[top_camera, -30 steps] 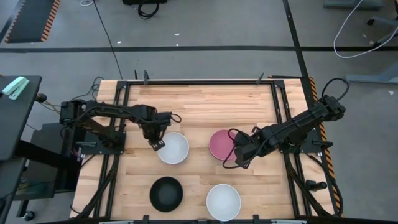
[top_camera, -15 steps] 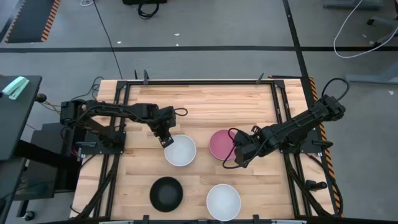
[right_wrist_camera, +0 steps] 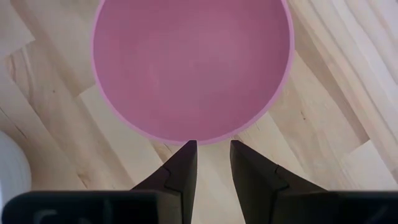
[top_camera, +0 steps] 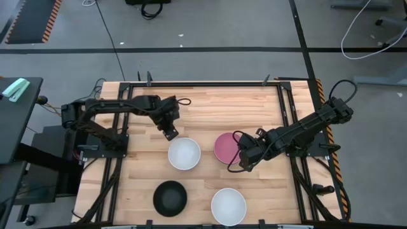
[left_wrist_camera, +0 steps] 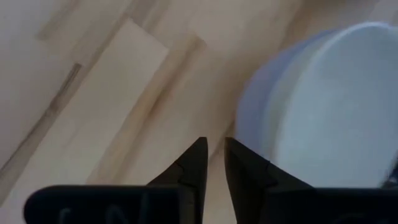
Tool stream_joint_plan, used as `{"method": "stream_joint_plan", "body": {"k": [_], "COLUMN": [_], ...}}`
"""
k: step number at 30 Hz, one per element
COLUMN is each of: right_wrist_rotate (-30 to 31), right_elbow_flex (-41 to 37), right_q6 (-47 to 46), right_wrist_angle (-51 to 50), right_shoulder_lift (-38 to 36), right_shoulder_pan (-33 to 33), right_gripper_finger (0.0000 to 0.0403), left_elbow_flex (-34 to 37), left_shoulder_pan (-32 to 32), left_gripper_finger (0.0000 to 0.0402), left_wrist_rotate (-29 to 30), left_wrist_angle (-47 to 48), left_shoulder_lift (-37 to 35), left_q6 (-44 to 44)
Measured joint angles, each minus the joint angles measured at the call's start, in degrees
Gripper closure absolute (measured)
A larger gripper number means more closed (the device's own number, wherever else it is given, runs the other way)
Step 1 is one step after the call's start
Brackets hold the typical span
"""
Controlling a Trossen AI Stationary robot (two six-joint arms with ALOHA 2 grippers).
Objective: Nest bowls inside each other
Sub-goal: Stack the left stacked bowls on top of the right stacked bowls
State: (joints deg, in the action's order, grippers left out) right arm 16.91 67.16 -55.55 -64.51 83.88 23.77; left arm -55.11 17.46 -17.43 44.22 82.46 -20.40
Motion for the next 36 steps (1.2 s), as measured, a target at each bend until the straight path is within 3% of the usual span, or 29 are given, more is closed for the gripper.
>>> {"method": "stream_joint_plan", "body": {"k": [8, 14, 28, 36], "right_wrist_rotate": [0.17, 0.20, 0.20, 0.20], "right_elbow_flex": [0.00, 0.00, 0.00, 0.00], "right_q6": [-0.27, -0.42, -0.39, -0.28], "right_wrist_angle": [-0.02, 0.08, 1.05, 1.03], "right_shoulder_lift": [0.00, 0.00, 0.02, 0.00], "right_shoulder_pan": [0.00, 0.00, -0.02, -0.02], "right_gripper_finger": [0.0299, 0.0298, 0.0298, 0.0298], "left_elbow_flex": [-5.44, -5.39, -5.44, -5.49], "left_shoulder_pan": [-4.74, -7.40, -8.08, -8.05], "left_gripper_finger": [0.0324, 0.0306, 0.0262, 0.0252], "left_wrist_rotate": [0.25, 6.90, 7.74, 4.09], "left_wrist_angle": [1.39, 3.16, 2.50, 1.34], "left_shoulder_lift": [0.00, 1.63, 5.09, 6.02], "left_q6": [-3.29, -4.89, -6.25, -5.91]}}
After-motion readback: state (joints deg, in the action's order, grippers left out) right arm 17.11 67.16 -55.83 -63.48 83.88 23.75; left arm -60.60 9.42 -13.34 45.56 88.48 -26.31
